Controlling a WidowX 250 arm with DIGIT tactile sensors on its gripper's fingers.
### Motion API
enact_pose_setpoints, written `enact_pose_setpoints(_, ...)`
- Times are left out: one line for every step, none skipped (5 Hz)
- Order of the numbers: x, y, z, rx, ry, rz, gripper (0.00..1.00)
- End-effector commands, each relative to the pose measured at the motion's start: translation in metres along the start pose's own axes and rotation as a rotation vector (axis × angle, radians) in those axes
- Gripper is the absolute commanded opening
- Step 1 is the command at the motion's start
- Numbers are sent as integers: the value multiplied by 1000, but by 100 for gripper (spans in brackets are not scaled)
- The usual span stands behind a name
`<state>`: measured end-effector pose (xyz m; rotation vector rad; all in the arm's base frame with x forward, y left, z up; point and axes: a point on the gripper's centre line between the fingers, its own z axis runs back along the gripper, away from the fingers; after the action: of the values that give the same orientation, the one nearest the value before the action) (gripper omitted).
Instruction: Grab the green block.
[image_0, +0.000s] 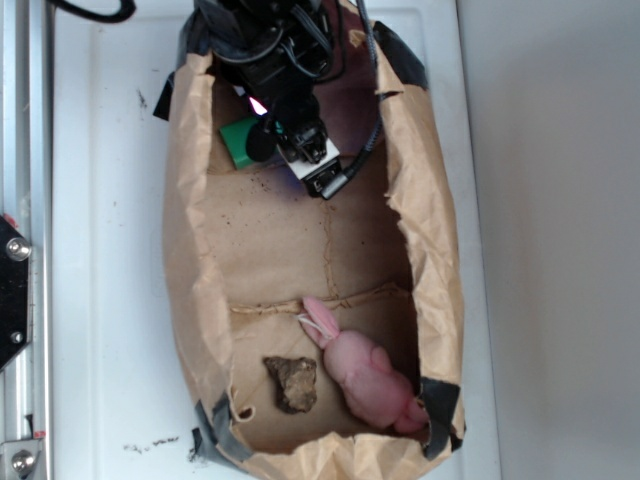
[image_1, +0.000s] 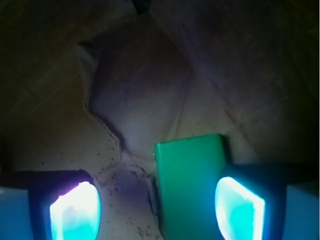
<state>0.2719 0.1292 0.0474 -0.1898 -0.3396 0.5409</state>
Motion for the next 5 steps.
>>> enact_pose_setpoints(14, 18, -5, 116, -70, -37, 100)
enact_pose_setpoints(2, 24, -1, 129, -48, -82, 100)
enact_pose_setpoints(-8, 23, 2, 117, -51, -131, 100)
enact_pose_setpoints(-19, 23, -6, 132, -64, -187, 100)
enact_pose_setpoints(-21, 20, -2, 105, -38, -181, 0)
